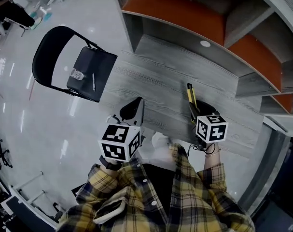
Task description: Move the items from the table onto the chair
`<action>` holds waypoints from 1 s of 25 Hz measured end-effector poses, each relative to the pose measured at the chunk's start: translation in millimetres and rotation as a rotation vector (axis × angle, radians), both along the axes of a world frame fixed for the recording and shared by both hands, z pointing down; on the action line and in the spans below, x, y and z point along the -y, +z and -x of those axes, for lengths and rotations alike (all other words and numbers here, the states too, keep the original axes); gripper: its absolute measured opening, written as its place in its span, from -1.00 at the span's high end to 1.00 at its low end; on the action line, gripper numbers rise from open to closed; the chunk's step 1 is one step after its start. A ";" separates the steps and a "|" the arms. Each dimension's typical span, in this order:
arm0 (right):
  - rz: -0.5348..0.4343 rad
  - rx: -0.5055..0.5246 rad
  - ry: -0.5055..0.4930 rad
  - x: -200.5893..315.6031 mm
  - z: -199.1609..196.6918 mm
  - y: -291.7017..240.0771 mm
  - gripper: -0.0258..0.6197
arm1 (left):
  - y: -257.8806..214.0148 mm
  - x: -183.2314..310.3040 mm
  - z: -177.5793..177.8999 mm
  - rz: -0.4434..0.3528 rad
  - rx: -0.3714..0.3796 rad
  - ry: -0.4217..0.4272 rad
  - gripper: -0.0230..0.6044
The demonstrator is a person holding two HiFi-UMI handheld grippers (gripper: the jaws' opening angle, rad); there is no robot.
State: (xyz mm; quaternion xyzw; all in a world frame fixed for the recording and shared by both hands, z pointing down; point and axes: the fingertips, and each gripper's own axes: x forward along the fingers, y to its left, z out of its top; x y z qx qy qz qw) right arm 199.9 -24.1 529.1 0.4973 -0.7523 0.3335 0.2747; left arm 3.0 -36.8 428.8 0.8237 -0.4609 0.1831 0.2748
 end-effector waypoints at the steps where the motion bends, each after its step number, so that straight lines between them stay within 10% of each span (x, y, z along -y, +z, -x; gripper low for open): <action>1: -0.003 -0.002 -0.018 4.7 22.8 -1.1 0.53 | 1.7 3.6 14.7 0.000 -0.002 0.002 0.92; 14: -0.043 0.015 -0.100 85.1 312.9 -10.3 0.53 | 41.1 77.9 264.8 0.025 0.013 0.004 0.92; 25: 0.029 0.235 -0.156 142.9 523.7 65.0 0.53 | 170.2 100.8 412.3 0.197 0.033 -0.129 0.92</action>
